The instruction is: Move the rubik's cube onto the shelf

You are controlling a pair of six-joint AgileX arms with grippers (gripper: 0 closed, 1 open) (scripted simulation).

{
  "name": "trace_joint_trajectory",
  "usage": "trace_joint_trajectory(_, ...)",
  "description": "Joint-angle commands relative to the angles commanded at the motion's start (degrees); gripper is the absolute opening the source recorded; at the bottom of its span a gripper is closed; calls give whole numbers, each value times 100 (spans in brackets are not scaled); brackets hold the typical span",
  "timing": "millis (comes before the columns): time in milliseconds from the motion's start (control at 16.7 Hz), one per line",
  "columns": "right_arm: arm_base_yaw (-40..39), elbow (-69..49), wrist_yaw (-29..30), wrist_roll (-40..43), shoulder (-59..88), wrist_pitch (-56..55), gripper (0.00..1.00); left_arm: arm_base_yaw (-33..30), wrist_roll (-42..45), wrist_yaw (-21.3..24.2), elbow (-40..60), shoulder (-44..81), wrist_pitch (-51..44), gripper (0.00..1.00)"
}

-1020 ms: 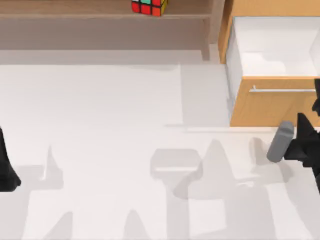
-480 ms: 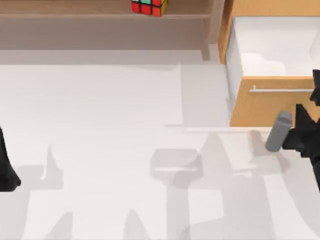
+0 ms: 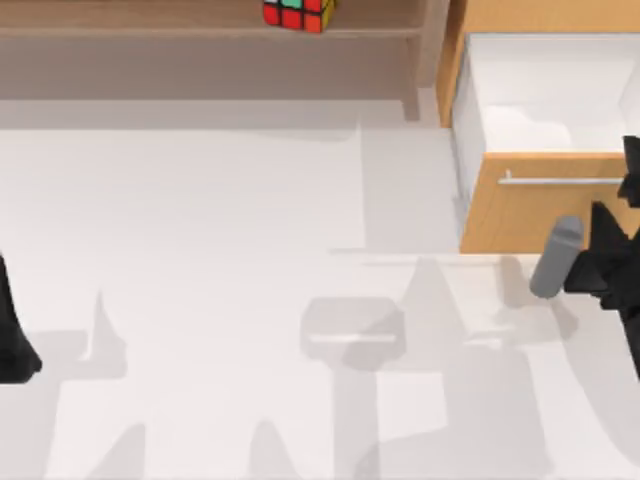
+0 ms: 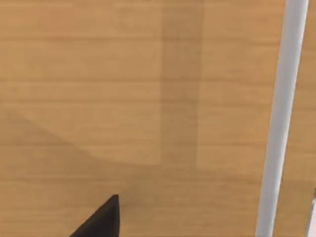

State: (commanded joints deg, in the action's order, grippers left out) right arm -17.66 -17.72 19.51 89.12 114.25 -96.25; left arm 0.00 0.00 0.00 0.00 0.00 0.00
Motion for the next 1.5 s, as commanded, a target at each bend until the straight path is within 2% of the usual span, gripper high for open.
trace_joint_trajectory(660,0,0,0,0,0,0,2,0,0,0,0,0,0,100)
trace_joint_trajectory(1260,-3,-9,0,-18,13,22,0,0,0,0,0,0,0,100)
trace_joint_trajectory(1500,132,-473,-115,-9,137,315,0,0,0,0,0,0,0,100)
